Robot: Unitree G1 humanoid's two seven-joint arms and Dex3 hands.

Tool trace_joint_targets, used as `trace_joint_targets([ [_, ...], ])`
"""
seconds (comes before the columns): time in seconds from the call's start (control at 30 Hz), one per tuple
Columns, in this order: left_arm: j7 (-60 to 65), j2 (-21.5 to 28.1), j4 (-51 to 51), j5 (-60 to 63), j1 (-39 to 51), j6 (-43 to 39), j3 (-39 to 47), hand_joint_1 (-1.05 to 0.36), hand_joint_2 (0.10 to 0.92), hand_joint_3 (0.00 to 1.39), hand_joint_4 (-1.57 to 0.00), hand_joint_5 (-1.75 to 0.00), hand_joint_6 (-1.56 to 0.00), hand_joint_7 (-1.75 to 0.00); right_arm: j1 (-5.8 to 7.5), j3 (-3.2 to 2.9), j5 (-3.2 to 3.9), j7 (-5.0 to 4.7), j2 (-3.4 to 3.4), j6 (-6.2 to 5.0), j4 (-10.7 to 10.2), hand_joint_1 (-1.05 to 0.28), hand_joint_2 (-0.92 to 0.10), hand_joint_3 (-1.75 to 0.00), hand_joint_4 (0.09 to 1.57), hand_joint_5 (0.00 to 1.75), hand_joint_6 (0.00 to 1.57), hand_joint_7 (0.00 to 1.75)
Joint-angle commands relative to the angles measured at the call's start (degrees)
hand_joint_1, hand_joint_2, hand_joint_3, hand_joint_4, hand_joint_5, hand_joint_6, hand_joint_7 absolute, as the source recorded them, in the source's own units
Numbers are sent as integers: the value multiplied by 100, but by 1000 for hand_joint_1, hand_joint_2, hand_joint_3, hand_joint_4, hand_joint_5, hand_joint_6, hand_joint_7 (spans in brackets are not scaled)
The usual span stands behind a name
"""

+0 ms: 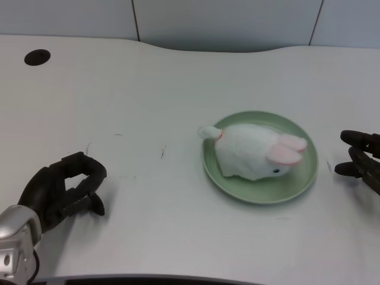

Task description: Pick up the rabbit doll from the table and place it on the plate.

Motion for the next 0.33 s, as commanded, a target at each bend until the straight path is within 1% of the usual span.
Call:
trace_joint_targets([
  [0.03, -18, 13, 93, 65, 45, -36, -53, -466, 921, 537, -661, -1746, -425, -1746, -60, -61, 70, 73, -128, 25, 69, -419, -921, -251, 743, 832, 977, 4],
  [0.1, 16, 10, 130, 81, 24, -35, -76, -467, 921, 534, -660, -1746, -430, -1746, -73, -89, 96, 99, -128, 44, 98, -409, -921, -256, 750, 831, 977, 4],
  [0.2, 60, -3, 203, 75, -43, 32, -80, -479, 921, 517, -650, -1746, -432, -1746, -94, -79, 71, 56, -136, 28, 138, -406, -921, -261, 762, 831, 978, 4],
  [0.27, 32, 2, 245, 75, -96, 47, -92, -477, 921, 512, -637, -1746, -420, -1746, -125, -55, 44, 17, -152, 77, 137, -403, -921, -264, 755, 823, 971, 2],
  [0.33, 18, 4, 269, 72, -123, 48, -97, -479, 921, 509, -628, -1746, -412, -1746, -139, -42, 28, -4, -160, 98, 135, -403, -921, -267, 751, 816, 967, 0],
])
